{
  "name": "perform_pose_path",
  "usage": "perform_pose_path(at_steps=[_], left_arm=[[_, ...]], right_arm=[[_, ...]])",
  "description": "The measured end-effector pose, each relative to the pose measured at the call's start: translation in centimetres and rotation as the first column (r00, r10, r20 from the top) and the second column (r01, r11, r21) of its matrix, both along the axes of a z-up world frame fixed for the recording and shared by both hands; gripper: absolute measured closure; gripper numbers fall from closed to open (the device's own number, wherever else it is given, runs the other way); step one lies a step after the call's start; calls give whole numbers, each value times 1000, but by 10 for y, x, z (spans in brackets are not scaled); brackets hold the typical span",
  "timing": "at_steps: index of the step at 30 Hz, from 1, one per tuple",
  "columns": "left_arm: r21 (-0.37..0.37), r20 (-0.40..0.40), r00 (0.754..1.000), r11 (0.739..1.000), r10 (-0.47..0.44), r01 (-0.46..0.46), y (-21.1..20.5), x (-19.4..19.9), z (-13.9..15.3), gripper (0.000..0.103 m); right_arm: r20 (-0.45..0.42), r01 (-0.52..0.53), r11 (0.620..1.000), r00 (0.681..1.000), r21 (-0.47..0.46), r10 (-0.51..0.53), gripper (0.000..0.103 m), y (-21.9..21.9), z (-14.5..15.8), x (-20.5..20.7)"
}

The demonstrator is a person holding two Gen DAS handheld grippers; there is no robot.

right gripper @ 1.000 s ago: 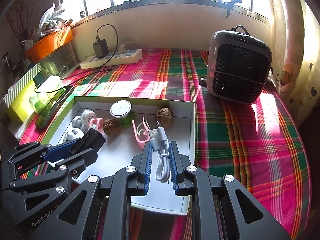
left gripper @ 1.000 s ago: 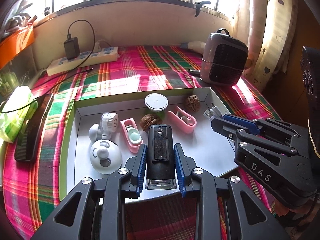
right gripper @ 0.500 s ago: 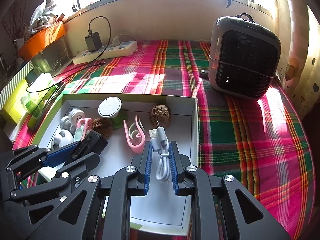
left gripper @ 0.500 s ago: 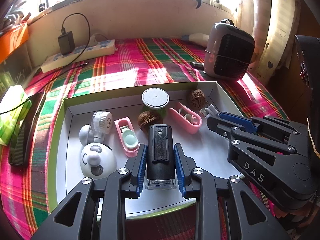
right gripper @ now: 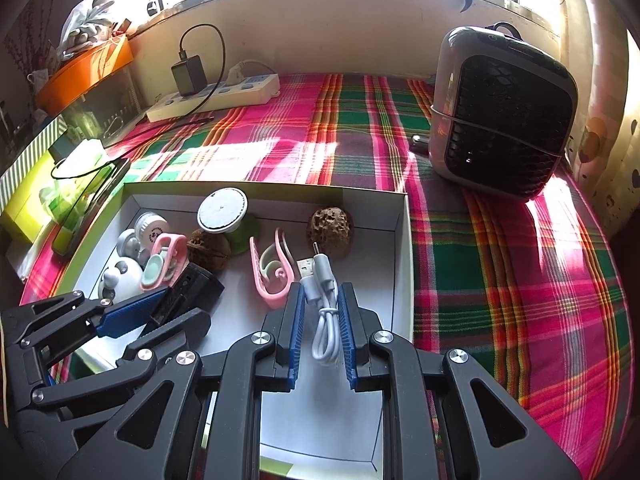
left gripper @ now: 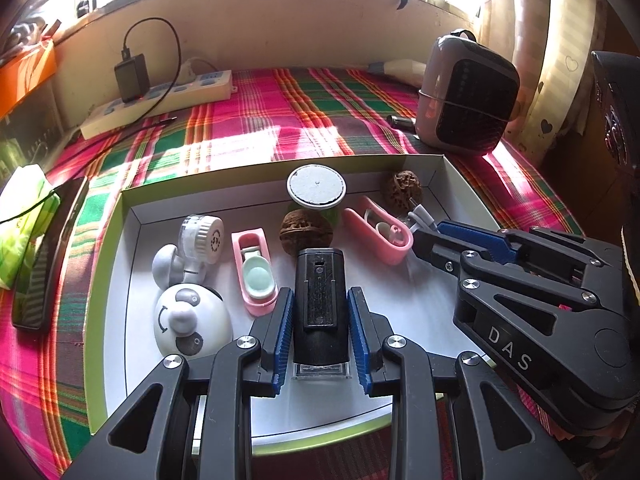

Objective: Organize objects
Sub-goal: 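Lower and open the left tool releasing the device while the right tool releases the cable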

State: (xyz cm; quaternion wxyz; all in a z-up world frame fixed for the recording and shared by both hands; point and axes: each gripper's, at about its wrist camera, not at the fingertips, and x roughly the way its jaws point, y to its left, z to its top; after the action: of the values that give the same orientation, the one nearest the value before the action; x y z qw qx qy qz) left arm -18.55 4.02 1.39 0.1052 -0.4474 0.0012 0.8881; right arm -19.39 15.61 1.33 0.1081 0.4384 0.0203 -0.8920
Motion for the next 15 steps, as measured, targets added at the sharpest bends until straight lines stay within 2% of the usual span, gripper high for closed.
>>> perform_pose_path(at_steps=[15], left_arm=[[-3,0,1000,1000,1,-1,0,0,-1,78]], right_arm=[[7,-5,1000,1000,11,5,85,-3,-1,-2]])
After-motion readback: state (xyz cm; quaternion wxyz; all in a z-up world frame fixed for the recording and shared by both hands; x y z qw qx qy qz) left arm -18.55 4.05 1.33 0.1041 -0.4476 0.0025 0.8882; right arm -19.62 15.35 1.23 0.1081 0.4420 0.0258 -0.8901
